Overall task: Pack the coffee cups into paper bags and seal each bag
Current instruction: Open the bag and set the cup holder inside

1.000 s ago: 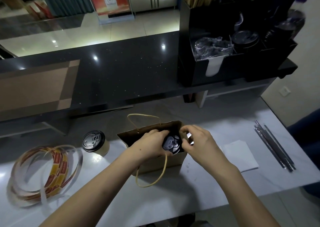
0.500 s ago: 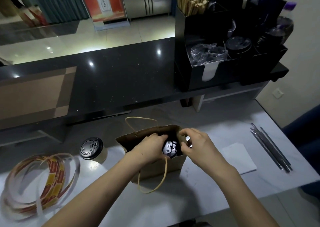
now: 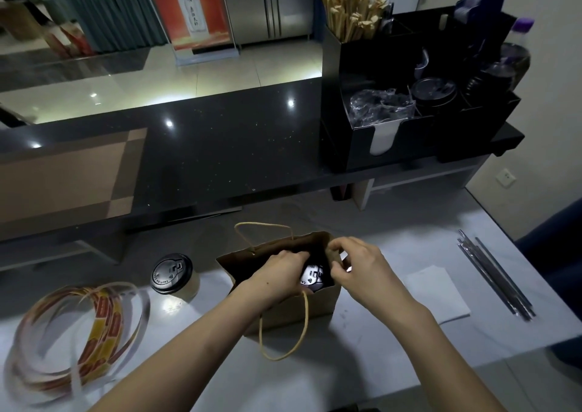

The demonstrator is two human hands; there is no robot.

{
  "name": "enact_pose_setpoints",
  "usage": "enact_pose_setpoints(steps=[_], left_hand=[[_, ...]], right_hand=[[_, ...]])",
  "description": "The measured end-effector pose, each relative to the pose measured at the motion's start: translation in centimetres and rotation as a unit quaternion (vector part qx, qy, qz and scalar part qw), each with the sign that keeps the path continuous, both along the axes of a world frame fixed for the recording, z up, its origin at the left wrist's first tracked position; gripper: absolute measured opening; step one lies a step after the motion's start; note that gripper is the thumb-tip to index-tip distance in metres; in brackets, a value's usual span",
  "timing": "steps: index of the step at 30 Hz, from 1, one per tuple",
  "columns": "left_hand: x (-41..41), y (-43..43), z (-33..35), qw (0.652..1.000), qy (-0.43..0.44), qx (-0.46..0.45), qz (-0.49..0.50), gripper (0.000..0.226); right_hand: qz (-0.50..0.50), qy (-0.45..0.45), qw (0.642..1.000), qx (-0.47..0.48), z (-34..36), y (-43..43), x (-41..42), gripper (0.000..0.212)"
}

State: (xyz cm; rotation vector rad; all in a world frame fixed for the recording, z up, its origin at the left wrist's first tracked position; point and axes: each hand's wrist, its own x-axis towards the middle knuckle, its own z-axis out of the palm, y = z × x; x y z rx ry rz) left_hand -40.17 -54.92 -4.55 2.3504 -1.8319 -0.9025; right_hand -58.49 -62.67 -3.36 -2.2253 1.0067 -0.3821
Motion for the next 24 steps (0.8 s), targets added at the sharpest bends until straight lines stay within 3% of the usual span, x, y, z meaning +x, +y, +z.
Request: enact_pose_setpoints(steps=[13,24], left_hand=[[0.1,-0.2,-1.2,1.000,0.013,0.011,0.023,0.057],[0.7,0.8,0.5,1.000,0.009,-0.010,0.014,0.070]], right_hand=[[-0.014,0.002,1.000,0.000,0.4,0.5,0.2,0.024],[-0.010,0.025,1.000,-0.001,1.0,0.5,0.1,0.021]])
